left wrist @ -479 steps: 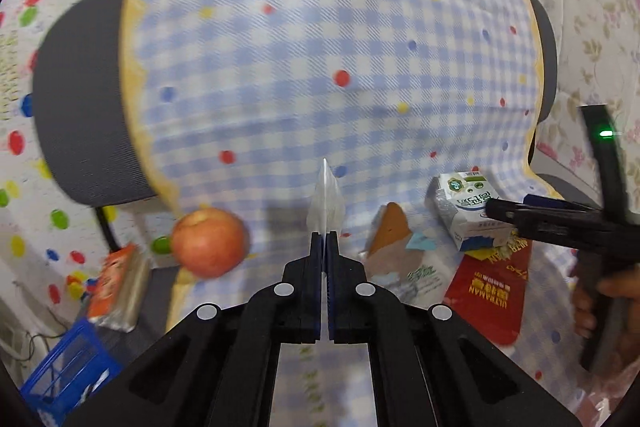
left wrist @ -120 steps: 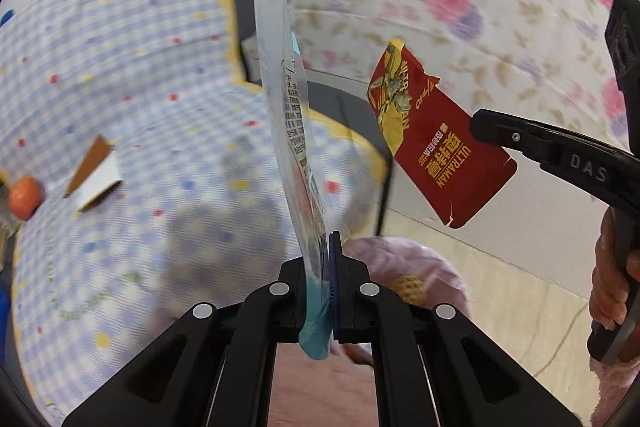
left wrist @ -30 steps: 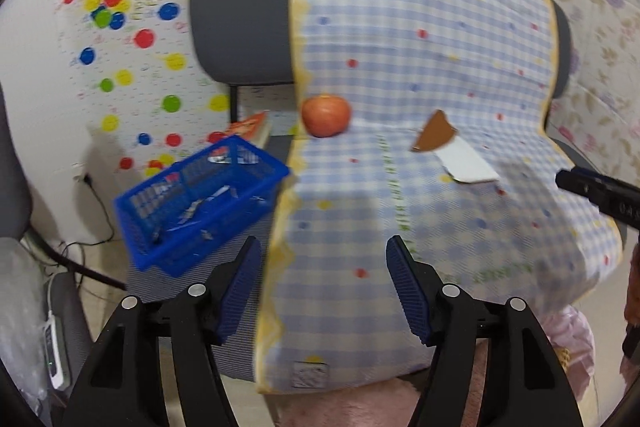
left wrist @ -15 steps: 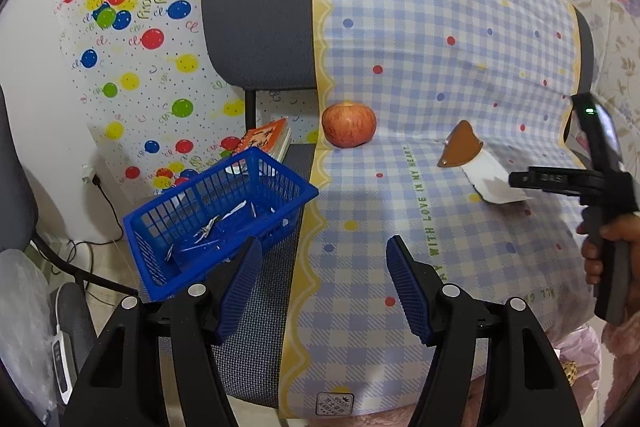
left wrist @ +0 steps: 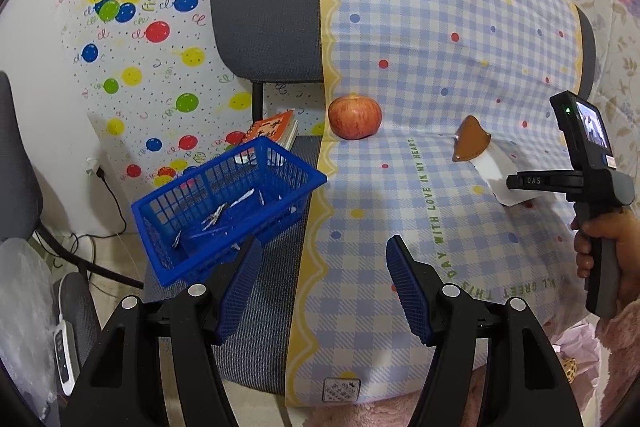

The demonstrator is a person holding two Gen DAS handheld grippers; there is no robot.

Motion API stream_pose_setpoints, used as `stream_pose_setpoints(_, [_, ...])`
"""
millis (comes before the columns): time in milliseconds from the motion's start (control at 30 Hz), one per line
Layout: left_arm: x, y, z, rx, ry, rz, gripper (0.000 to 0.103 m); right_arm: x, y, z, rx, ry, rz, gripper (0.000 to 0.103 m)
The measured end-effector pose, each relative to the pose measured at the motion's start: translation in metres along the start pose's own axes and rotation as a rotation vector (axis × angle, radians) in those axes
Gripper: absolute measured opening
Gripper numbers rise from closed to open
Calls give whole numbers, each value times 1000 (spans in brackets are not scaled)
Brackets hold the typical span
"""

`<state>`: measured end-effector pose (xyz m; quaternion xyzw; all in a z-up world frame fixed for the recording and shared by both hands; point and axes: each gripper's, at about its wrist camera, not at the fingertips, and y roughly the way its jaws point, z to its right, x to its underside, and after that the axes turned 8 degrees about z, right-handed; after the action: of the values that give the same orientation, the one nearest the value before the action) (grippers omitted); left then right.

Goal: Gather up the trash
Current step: 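Grasp the white paper with the right tool while left grasps the brown piece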

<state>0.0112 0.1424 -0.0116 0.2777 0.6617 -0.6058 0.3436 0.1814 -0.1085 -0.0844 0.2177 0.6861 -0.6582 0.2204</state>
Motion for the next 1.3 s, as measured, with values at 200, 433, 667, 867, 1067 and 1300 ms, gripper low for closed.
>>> stream_pose_setpoints(200, [3, -2, 4, 5, 12, -4, 66, -2, -28, 31, -93, 101, 75, 9])
stream_pose_setpoints(433, [0, 7, 21, 56, 35, -2, 66, -7, -78, 52, -116, 66, 166, 3])
stream_pose_setpoints(667, [-13, 17, 51, 84, 154, 24, 66, -7, -107, 50, 20, -91, 252, 2])
stream_pose_setpoints(867, [-48, 35, 85, 118, 273, 61, 70, 7, -100, 57, -2, -162, 167, 2])
stream_pose_setpoints(1067, [-71, 80, 129, 240, 365, 44, 70, 10, -80, 69, -119, -76, 138, 5])
stream_pose_setpoints(1300, [-68, 147, 165, 248, 404, -3, 70, 6, -97, 82, -39, -92, 294, 2])
